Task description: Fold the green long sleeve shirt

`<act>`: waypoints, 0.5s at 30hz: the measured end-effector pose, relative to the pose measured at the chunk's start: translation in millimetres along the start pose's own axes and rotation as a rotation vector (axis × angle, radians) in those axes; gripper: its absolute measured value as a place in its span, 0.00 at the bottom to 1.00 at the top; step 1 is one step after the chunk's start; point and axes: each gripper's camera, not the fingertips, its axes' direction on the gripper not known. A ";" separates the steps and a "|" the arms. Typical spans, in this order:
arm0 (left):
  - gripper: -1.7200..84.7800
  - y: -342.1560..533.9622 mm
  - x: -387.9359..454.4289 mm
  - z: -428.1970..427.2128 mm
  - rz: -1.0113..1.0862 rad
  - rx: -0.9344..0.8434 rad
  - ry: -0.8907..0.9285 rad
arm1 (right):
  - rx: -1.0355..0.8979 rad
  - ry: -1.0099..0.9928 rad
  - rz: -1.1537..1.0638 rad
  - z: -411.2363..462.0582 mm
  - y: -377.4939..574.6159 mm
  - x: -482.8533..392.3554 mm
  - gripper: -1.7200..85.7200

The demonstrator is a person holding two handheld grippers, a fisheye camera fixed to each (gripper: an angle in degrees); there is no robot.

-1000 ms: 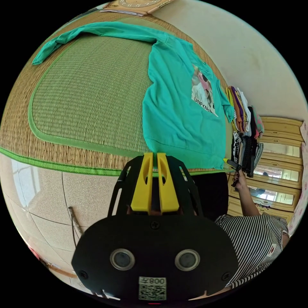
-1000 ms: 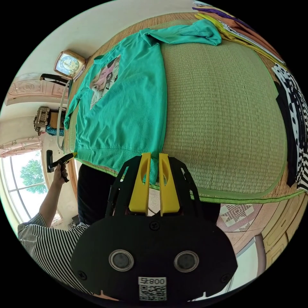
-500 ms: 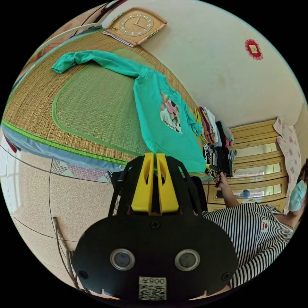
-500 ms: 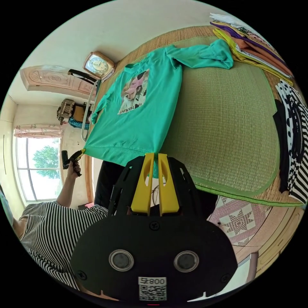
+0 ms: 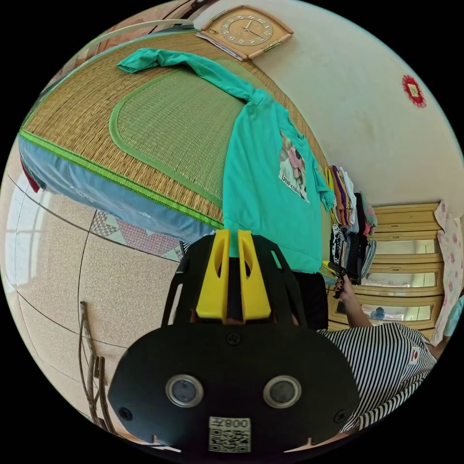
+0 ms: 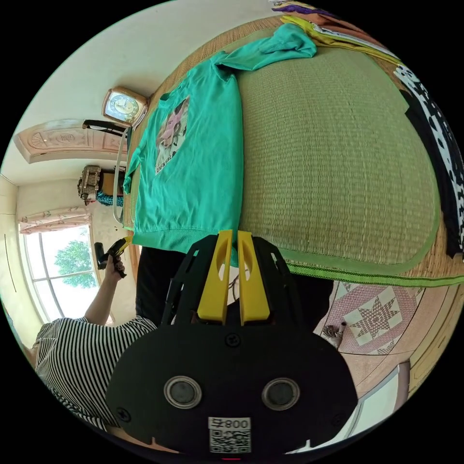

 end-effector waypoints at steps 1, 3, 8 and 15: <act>0.06 -0.8 0.5 -0.1 -0.002 0.012 -0.003 | 0.024 0.034 0.003 -8.9 1.3 -2.4 0.04; 0.08 -7.8 6.2 3.5 0.009 0.053 0.008 | 0.071 0.069 0.005 -23.5 -1.0 -7.3 0.04; 0.09 -51.7 53.2 50.4 0.138 0.005 0.060 | 0.176 0.146 -0.107 -53.2 -58.0 -57.8 0.07; 0.11 -162.3 199.2 198.7 0.437 -0.138 0.245 | 0.229 0.405 -0.314 -38.9 -169.7 -142.7 0.08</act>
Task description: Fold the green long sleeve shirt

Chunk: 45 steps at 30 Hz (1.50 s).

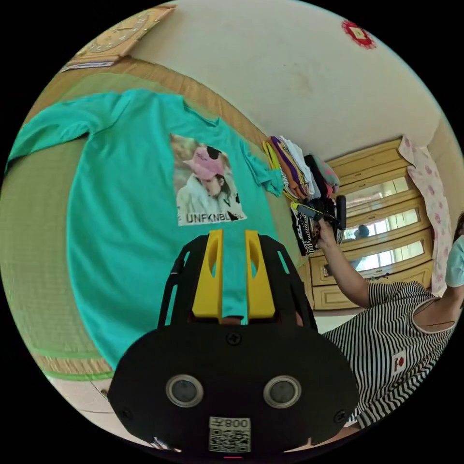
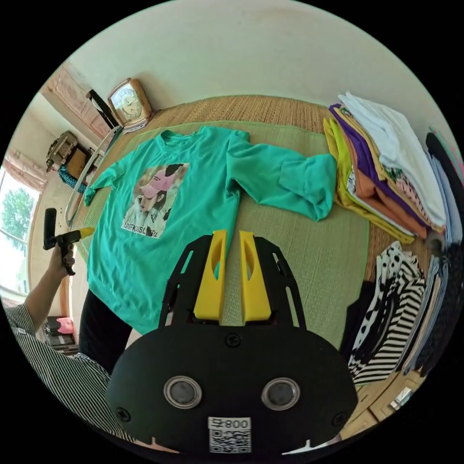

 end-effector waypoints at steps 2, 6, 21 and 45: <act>0.11 -47.8 13.8 45.6 0.070 -0.041 0.023 | -0.036 0.072 -0.074 25.3 -33.5 -12.8 0.09; 0.12 -156.2 47.1 146.8 0.216 -0.116 0.029 | -0.048 0.189 -0.156 59.9 -61.8 -24.2 0.09; 0.11 -349.9 86.4 404.1 0.361 -0.293 -0.145 | 0.084 0.212 -0.130 77.6 -45.5 -6.4 0.03; 0.06 -404.8 86.2 481.5 0.448 -0.317 0.001 | 0.083 0.318 0.075 63.2 12.8 111.8 0.03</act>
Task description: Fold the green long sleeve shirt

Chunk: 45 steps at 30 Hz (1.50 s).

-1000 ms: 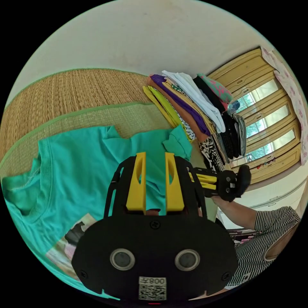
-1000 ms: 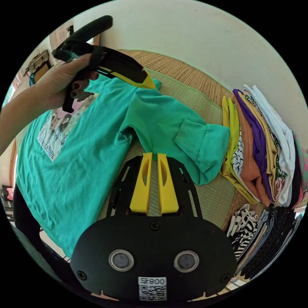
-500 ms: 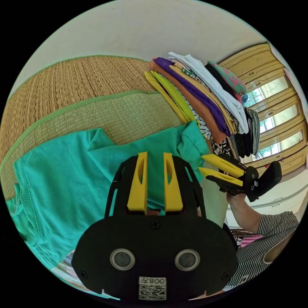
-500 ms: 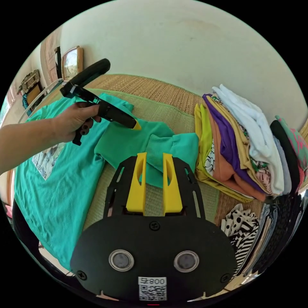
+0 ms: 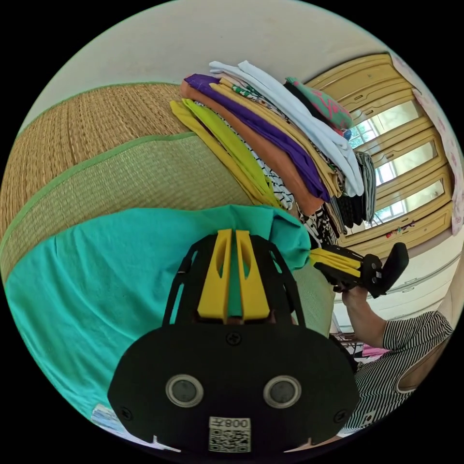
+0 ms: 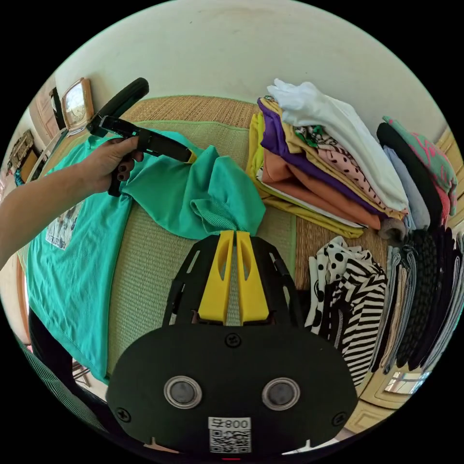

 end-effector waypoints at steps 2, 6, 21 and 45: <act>0.08 3.1 0.6 -7.1 0.017 0.008 -0.007 | 0.024 -0.040 0.063 -2.4 13.9 15.9 0.03; 0.10 38.9 -7.8 -61.6 0.006 0.147 -0.006 | 0.072 -0.100 0.197 -3.1 33.2 45.3 0.03; 0.08 296.8 -171.2 -317.2 -0.580 0.495 -0.350 | 0.310 -0.263 0.147 -15.5 -22.3 -11.4 0.03; 0.09 233.4 -233.8 -369.3 -0.422 0.226 -0.594 | -0.037 -0.326 -0.410 262.3 -279.7 -237.2 0.07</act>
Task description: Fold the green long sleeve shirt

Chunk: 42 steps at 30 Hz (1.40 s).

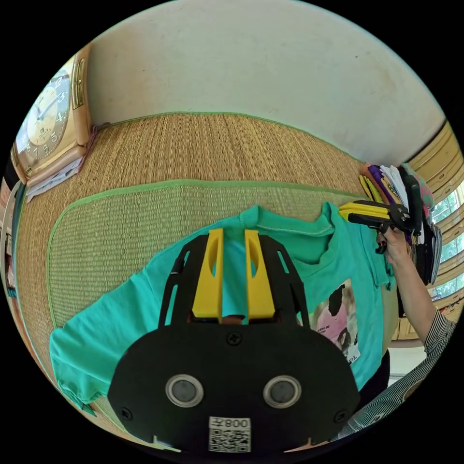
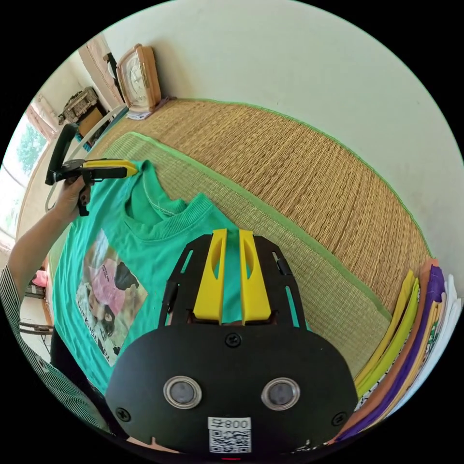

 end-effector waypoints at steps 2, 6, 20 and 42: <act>0.06 3.7 -1.8 -3.0 0.013 0.001 -0.007 | 0.016 0.014 -0.017 6.9 2.8 -3.0 0.04; 0.05 14.6 -2.2 -28.7 0.041 0.075 -0.031 | 0.065 0.065 -0.006 -2.4 18.2 -2.7 0.02; 0.10 58.8 -35.3 -71.2 -0.014 0.195 0.070 | 0.210 -0.001 0.128 -3.4 64.0 25.8 0.02; 0.03 35.5 -38.8 -51.8 -0.028 0.031 0.013 | 0.159 0.002 0.149 34.3 80.6 22.9 0.02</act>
